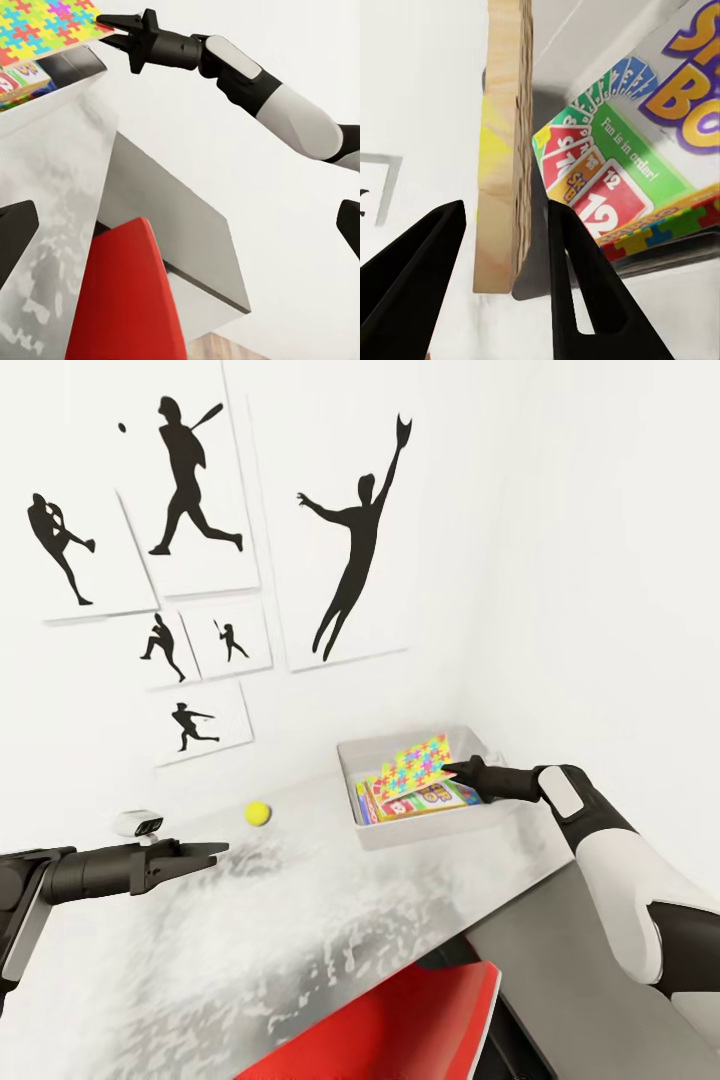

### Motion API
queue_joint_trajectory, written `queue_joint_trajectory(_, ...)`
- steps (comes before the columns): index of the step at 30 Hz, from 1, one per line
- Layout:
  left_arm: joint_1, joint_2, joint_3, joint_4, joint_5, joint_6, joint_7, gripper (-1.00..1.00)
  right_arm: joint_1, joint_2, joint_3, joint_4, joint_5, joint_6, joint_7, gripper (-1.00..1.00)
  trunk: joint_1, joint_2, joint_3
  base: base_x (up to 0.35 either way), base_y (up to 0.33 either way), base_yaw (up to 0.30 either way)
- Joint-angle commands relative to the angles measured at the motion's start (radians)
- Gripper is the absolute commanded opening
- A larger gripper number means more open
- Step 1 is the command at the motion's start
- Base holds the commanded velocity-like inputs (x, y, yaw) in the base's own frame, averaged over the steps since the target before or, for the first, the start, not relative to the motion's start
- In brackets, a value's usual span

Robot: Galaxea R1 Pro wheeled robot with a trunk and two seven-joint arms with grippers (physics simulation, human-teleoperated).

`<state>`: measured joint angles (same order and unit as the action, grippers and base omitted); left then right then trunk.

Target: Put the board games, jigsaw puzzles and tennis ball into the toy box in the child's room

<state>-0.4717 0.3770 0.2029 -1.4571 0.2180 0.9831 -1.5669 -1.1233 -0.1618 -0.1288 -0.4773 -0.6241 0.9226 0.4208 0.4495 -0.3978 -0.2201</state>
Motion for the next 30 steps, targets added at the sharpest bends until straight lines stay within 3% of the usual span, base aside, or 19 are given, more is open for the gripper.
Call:
queue_joint_trajectory(1, -0.001, 0.000, 0.000, 0.000, -0.001, 0.011, -0.004, 1.00, -0.001, 0.001, -0.006, 0.000, 0.006, 0.005, 0.007, -1.00, 0.001, -0.002, -0.004, 0.000, 0.000, 0.000)
queue_joint_trajectory(10, -0.001, -0.004, 0.000, 0.000, -0.003, 0.011, -0.004, 1.00, -0.001, 0.004, -0.007, -0.001, 0.008, 0.004, 0.006, -1.00, 0.001, -0.002, -0.017, 0.000, 0.000, 0.000)
queue_joint_trajectory(26, -0.001, -0.004, 0.000, 0.000, -0.005, 0.011, -0.004, 1.00, -0.001, -0.005, -0.014, -0.001, 0.009, 0.002, 0.006, -1.00, 0.001, -0.002, -0.019, 0.000, 0.000, 0.000)
queue_joint_trajectory(30, -0.001, -0.005, 0.000, 0.000, -0.005, 0.011, -0.004, 1.00, -0.001, -0.004, -0.008, -0.046, 0.008, 0.004, 0.006, -1.00, 0.001, -0.002, -0.019, 0.000, 0.000, 0.000)
